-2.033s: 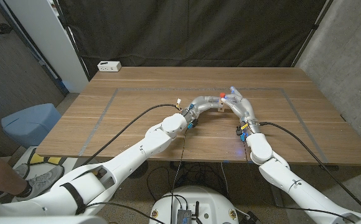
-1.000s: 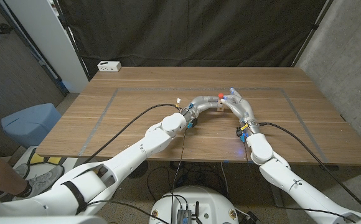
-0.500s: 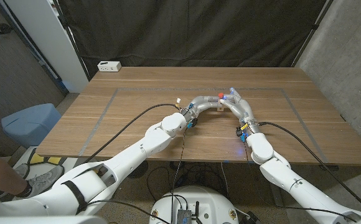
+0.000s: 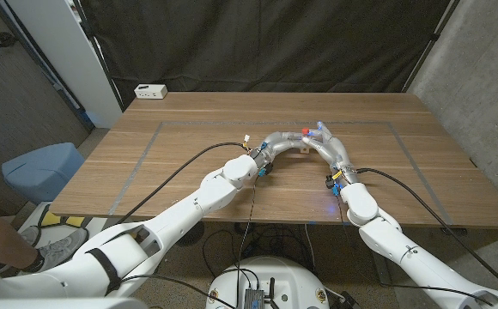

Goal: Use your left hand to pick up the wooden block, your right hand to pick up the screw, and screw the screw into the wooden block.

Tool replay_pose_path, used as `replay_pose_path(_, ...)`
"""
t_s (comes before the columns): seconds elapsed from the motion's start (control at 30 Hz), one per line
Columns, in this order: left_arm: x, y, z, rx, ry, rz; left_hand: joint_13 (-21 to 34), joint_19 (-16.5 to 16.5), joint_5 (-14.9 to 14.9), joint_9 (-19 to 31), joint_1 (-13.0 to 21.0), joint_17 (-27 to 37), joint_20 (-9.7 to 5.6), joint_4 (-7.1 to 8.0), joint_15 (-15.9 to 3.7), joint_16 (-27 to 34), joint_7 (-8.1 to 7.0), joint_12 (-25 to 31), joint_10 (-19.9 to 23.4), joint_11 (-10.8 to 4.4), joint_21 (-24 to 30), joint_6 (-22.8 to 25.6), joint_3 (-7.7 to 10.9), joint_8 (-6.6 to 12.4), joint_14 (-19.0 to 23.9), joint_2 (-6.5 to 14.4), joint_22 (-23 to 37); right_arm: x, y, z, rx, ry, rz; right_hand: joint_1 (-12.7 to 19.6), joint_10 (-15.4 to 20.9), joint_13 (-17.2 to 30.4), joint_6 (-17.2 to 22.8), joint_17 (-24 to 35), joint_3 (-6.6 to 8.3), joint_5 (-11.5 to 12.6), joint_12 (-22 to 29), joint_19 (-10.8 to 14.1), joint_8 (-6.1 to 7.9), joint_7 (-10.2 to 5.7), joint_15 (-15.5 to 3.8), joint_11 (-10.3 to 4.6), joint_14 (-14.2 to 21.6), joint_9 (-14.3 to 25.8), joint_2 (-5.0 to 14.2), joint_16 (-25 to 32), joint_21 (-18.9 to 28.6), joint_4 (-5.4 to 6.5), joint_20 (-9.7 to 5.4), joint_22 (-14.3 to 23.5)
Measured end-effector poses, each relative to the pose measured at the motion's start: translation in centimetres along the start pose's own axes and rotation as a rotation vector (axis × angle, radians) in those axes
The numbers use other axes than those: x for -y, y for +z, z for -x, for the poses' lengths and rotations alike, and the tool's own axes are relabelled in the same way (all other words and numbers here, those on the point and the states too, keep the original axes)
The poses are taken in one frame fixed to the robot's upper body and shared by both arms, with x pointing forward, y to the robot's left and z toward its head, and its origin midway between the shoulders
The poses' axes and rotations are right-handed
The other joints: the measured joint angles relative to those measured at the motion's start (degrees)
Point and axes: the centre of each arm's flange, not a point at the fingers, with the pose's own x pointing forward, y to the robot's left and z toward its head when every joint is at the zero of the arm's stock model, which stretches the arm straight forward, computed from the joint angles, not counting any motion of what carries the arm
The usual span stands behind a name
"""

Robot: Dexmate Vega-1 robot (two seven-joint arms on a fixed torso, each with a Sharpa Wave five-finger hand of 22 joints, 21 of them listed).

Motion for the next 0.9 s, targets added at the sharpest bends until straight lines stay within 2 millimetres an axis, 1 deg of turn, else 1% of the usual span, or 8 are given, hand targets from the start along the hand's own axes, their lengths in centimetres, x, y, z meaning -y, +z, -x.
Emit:
replay_pose_path(0.07,-0.01,0.02,-0.05,0.0,0.0,-0.001,0.0,0.0,0.0,0.0,0.0,0.0,0.0,-0.01,0.0,0.0,0.0,0.0,0.0,0.0,0.0,0.0,-0.01,0.0,0.0,0.0,0.0,0.05,-0.04,0.0,-0.002,0.004,-0.001,-0.2,-0.4,0.0,-0.4,0.0,-0.11,0.0,0.0,-0.2,-0.6,0.02,0.06,0.42,-0.2,0.0,-0.06,0.0,0.0,0.11,0.21,0.0)
replay_pose_path(0.23,0.02,0.0,-0.14,-0.002,-0.001,-0.001,0.0,0.0,0.0,0.0,0.0,0.0,0.0,-0.01,0.0,-0.1,0.09,0.0,0.0,0.01,0.0,-0.1,-0.01,0.0,0.0,0.0,0.0,0.12,-0.06,0.0,-0.003,0.009,-0.003,-1.2,-1.0,0.0,-2.0,0.0,-0.35,-0.3,0.0,-0.7,-1.27,0.24,0.17,0.4,-0.8,0.0,-0.48,0.0,0.0,0.35,0.11,0.0)
replay_pose_path(0.3,0.02,-0.01,-0.17,-0.002,-0.001,-0.002,0.0,0.0,0.0,0.0,0.0,0.0,0.0,-0.06,0.0,-0.1,0.09,-0.1,0.0,0.01,0.0,-0.1,-0.06,0.01,0.0,0.0,0.0,0.13,-0.07,0.0,-0.003,0.013,-0.004,-1.7,-1.0,0.0,-2.5,0.0,-0.35,-0.3,0.0,-1.1,-1.46,0.1,-0.1,0.4,-1.1,0.0,-0.36,0.0,0.0,0.35,0.51,0.0)
replay_pose_path(0.43,0.04,0.0,-0.25,-0.003,-0.002,-0.002,0.0,0.0,0.0,0.0,0.0,0.0,0.0,-0.07,0.0,-0.1,0.09,-0.1,0.0,0.03,0.0,-0.1,-0.07,0.01,0.0,0.0,0.0,0.23,-0.05,-0.03,-0.004,0.016,-0.005,-2.7,-1.4,0.0,-3.9,0.0,-0.6,-0.3,0.0,-1.6,-2.3,0.0,-0.06,0.0,-1.6,-0.1,-0.71,0.0,0.0,0.59,0.42,0.0)
replay_pose_path(0.57,0.0,-0.09,-0.33,-0.006,-0.002,-0.003,0.0,0.0,0.0,0.0,0.2,0.0,0.0,-0.11,0.0,-0.1,0.09,-0.2,-0.1,0.09,0.0,-0.1,-0.11,0.01,0.0,0.2,0.0,0.31,0.04,-0.1,-0.003,0.021,-0.005,-3.2,-1.4,0.0,-4.6,0.0,-0.83,-0.6,0.0,-2.0,-2.84,0.11,0.27,0.0,-2.1,-0.3,-0.81,0.0,0.0,0.82,0.82,0.0)
replay_pose_path(0.7,-0.05,-0.13,-0.44,-0.009,-0.002,-0.004,0.0,0.0,-0.2,0.0,0.2,0.0,0.0,0.01,0.0,-0.1,0.1,-0.3,-0.1,0.1,0.0,-0.1,0.01,0.01,0.0,0.2,0.0,0.31,-0.02,-0.15,-0.009,0.025,-0.007,-3.6,-1.7,0.0,-5.7,-0.2,-0.83,-0.6,0.0,-2.5,-3.35,0.53,0.27,0.32,-2.5,-0.3,-0.89,0.0,0.0,0.82,0.83,0.0)
replay_pose_path(0.77,-0.03,-0.15,-0.49,-0.01,-0.003,-0.006,0.0,0.0,-0.2,0.0,0.5,0.0,0.0,0.02,0.0,-0.1,0.1,-0.4,-0.1,0.1,0.0,-0.1,0.02,0.02,0.0,0.0,0.0,0.43,0.18,-0.26,-0.007,0.028,-0.004,-3.9,-2.0,0.0,-6.1,-0.2,-1.02,-0.6,0.0,-2.5,-3.7,0.45,0.36,0.1,-2.6,-0.3,-0.9,0.0,0.0,1.01,0.93,0.0)
replay_pose_path(0.9,-0.04,-0.14,-0.55,-0.009,-0.005,-0.01,0.0,0.0,-0.2,0.0,0.7,0.0,0.0,0.03,0.0,-0.1,0.1,-0.4,-0.1,0.1,0.0,-0.1,0.03,0.03,0.0,0.1,0.0,0.55,0.35,-0.35,-0.008,0.031,-0.001,-4.5,-2.6,0.0,-6.8,-0.2,-1.06,-0.6,0.0,-2.8,-4.22,0.51,0.36,0.52,-2.6,-0.3,-1.04,0.0,0.0,1.06,0.72,0.0)
